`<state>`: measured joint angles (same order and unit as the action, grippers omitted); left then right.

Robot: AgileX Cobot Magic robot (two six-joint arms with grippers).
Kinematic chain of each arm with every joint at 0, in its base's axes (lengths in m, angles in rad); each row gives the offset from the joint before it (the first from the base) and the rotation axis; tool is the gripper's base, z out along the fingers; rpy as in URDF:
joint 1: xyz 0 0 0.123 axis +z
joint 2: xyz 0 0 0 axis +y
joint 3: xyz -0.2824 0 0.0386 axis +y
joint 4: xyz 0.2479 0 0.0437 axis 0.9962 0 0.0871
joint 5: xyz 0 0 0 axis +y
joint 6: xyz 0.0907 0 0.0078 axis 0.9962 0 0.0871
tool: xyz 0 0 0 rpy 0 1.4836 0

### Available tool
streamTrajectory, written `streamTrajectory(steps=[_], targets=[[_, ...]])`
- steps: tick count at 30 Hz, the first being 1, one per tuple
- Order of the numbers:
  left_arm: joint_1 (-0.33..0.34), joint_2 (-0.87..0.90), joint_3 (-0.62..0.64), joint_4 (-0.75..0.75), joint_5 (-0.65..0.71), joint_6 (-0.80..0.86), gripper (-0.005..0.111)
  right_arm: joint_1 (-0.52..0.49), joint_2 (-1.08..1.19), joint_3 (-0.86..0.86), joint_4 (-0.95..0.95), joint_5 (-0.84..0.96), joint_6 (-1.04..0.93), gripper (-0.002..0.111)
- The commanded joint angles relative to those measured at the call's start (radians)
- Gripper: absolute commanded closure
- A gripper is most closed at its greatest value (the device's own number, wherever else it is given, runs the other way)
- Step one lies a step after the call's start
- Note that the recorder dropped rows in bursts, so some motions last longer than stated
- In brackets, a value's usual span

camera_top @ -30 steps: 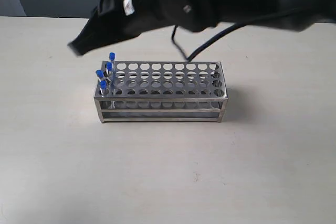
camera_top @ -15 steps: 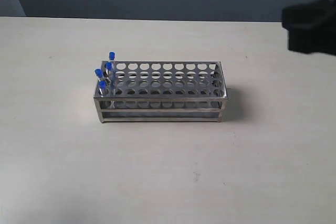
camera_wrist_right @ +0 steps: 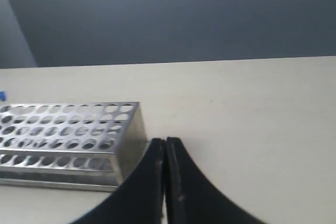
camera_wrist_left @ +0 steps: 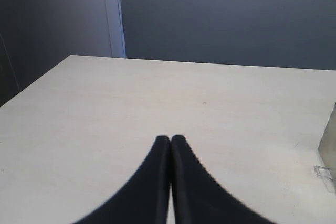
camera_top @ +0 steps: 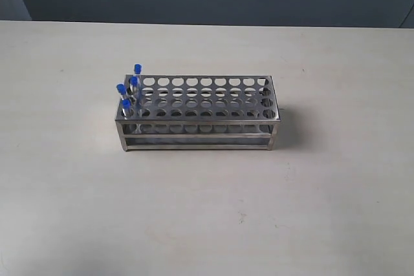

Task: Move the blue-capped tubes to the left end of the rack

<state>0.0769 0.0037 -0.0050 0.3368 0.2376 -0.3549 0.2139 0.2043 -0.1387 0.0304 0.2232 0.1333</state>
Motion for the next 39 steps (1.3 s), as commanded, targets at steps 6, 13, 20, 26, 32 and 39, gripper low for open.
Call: streamTrajectory(steps=[6,13,20,26,32,39], targets=[[-0.009,-0.004,0.003,-0.005,-0.001,-0.002,0.106,-0.353,-0.204,0.124,0.172,0.098,-0.235,0.108],[-0.009,-0.004,0.003,-0.003,-0.001,-0.002,0.106,-0.425,-0.204,0.139,0.132,0.149,-0.218,0.108],[-0.009,-0.004,0.003,-0.003,-0.001,-0.002,0.106,-0.426,-0.204,0.139,0.123,0.148,-0.239,0.108],[-0.009,-0.004,0.003,-0.003,-0.004,-0.002,0.106,-0.426,-0.204,0.139,0.117,0.148,-0.239,0.108],[-0.009,-0.004,0.003,-0.003,-0.004,-0.002,0.106,-0.426,-0.204,0.139,0.117,0.148,-0.239,0.108],[-0.009,-0.004,0.003,-0.003,-0.004,-0.002,0.106,-0.426,-0.204,0.139,0.117,0.148,-0.239,0.108]])
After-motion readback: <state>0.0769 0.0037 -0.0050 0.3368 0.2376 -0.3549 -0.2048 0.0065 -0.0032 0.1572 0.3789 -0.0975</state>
